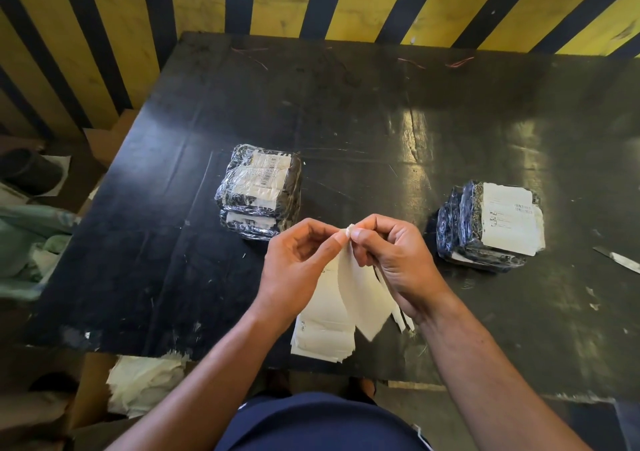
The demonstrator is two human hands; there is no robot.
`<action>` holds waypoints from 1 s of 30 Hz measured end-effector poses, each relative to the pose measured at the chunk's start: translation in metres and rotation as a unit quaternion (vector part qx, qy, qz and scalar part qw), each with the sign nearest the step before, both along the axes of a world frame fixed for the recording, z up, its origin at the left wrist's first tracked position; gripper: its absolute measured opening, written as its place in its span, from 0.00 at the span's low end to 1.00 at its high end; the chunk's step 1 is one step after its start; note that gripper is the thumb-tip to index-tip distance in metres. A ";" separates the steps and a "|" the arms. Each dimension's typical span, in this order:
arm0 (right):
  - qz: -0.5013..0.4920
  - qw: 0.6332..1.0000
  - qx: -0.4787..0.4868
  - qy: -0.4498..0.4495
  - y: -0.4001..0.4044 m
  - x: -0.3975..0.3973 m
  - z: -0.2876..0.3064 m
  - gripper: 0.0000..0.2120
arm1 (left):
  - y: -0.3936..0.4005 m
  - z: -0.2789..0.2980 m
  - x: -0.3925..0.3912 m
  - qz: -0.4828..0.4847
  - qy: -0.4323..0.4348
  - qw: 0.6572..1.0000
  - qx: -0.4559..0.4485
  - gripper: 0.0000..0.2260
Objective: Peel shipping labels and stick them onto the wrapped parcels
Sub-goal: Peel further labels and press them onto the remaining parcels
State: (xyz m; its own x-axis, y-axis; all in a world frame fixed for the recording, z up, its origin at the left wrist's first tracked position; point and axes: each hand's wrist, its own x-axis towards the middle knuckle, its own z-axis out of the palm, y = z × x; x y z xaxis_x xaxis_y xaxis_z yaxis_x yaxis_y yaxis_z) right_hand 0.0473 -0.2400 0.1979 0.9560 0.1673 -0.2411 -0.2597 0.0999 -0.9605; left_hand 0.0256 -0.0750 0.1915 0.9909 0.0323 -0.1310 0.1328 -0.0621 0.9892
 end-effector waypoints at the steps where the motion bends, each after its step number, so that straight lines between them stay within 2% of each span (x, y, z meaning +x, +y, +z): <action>1: -0.002 1.000 -0.003 0.005 0.000 0.000 -0.002 0.11 | 0.001 -0.002 0.001 0.007 0.012 1.000 -0.003 0.06; 7: -0.060 0.997 -0.009 0.057 0.002 -0.001 -0.015 0.14 | 0.007 -0.016 0.007 0.074 0.117 0.986 -0.091 0.04; 12: -0.115 0.988 0.035 0.101 -0.007 0.002 -0.029 0.15 | 0.018 -0.023 0.010 0.139 0.151 0.967 -0.153 0.05; 19: -0.201 0.952 0.137 0.185 -0.027 0.004 -0.047 0.10 | 0.038 -0.033 0.017 0.204 0.146 0.949 -0.189 0.06; 25: -0.246 0.931 0.158 0.219 -0.048 0.004 -0.067 0.07 | 0.051 -0.033 0.023 0.265 0.131 0.929 -0.222 0.05; 30: -0.302 0.908 0.153 0.247 -0.065 0.003 -0.078 0.07 | 0.060 -0.032 0.031 0.289 0.109 0.927 -0.212 0.07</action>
